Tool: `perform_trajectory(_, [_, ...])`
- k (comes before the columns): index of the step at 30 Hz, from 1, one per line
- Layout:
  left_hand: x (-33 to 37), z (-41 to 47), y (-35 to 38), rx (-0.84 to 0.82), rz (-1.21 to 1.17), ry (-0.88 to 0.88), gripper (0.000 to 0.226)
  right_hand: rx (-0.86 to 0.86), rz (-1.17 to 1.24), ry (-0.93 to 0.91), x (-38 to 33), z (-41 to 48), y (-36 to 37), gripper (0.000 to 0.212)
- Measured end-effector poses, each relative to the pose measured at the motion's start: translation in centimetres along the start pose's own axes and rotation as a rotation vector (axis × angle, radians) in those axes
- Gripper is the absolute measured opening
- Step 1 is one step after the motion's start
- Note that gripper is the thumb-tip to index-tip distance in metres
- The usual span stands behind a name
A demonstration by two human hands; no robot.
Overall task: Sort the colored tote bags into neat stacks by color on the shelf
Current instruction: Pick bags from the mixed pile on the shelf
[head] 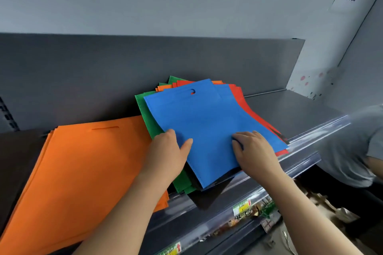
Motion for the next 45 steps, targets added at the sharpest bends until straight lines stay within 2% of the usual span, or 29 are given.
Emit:
perform_trajectory(5, [-1.3,-0.2,-0.9,0.078,-0.123,-0.142,0.051,-0.028,0.197,-0.126,-1.1,0.0,-0.6,0.02])
perform_trajectory(7, [-1.9,-0.3,-1.3,0.119,-0.187,-0.19,0.061,0.017,0.213,-0.064,0.3,0.5,-1.4,0.022])
perform_trajectory(9, [-2.0,-0.4,-1.3,0.118,-0.243,-0.214,0.063,0.018,0.132,0.034,2.1,1.2,-1.7,0.024])
perform_trajectory(11, [-1.9,-0.7,-0.8,0.092,-0.29,-0.22,0.059,-0.011,0.047,0.125,3.1,1.3,-1.8,0.028])
perform_trajectory(13, [-1.8,-0.9,-0.2,0.057,-0.331,-0.237,0.048,-0.027,0.025,0.114,2.7,1.0,-1.8,0.032])
perform_trajectory(16, [-1.8,-1.1,0.1,0.066,-0.41,-0.289,0.04,-0.042,0.092,0.016,1.4,0.5,-1.9,0.027])
perform_trajectory(20, [-2.1,-1.3,-0.7,0.131,-0.438,-0.307,0.043,-0.007,0.241,0.036,1.5,0.4,-2.7,0.039])
perform_trajectory(23, [-2.5,-1.3,-0.7,0.114,-0.465,-0.314,0.044,-0.053,0.068,0.111,2.5,0.8,-2.5,0.044])
perform_trajectory(25, [-2.5,-1.6,-0.3,0.063,-0.491,-0.311,0.045,-0.082,0.038,0.131,2.5,0.8,-2.2,0.044])
perform_trajectory(28, [-2.3,-2.1,0.4,0.01,-0.547,-0.307,0.038,-0.09,0.114,0.131,2.2,1.0,-1.9,0.05])
perform_trajectory(31, [-2.3,-2.6,0.1,0.051,-0.54,-0.335,0.03,-0.095,0.164,0.141,2.1,1.4,-1.7,0.055])
perform_trajectory(35, [-2.7,-3.2,-1.1,0.115,-0.512,-0.336,0.038,-0.012,0.303,0.137,1.8,1.5,-2.1,0.058])
perform_trajectory(40, [-3.4,-3.9,-1.7,0.113,-0.518,-0.352,0.037,-0.021,0.138,0.086,0.7,1.1,-2.3,0.041])
perform_trajectory(45, [-3.7,-4.4,-2.4,0.085,-0.545,-0.336,0.028,0.05,0.358,0.106,-0.1,0.3,-2.6,0.05])
Point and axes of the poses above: each hand's wrist, its own z-axis towards the middle knuckle, its own y-axis out of the palm, x = y × z, the point moved 6 cm from there along z, towards the middle knuckle, and after that the axes turned 13 degrees about z, right-handed, at the moved point
